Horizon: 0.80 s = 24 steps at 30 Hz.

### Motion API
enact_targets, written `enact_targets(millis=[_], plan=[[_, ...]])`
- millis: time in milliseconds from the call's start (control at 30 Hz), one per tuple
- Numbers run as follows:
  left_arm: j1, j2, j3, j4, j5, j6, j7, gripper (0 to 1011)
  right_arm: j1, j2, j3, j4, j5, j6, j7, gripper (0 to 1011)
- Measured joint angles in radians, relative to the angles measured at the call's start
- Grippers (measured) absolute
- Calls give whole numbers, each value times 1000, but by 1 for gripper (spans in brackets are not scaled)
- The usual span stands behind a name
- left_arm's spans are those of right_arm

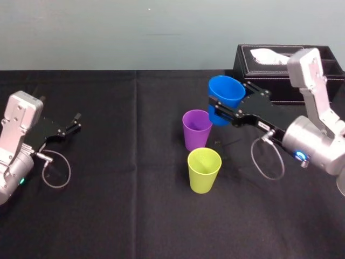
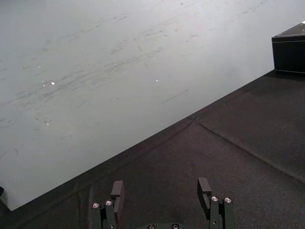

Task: Stack the three plastic cups sequentially using one hand.

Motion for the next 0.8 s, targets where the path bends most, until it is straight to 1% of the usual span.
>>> enact_targets(millis=[33,233,467,800], plan=[[0,0,0,0,0,0,0,1011,15,-4,-11,8,2,4,2,726],[0,0,0,0,0,0,0,1011,63,-22,-52,47,3,10,9,728],[0,0,0,0,0,0,0,1011,93,-39,-84,91,3,10,9,728],[0,0,0,0,0,0,0,1011,111,-49,-107,138,3,-8,16,726]])
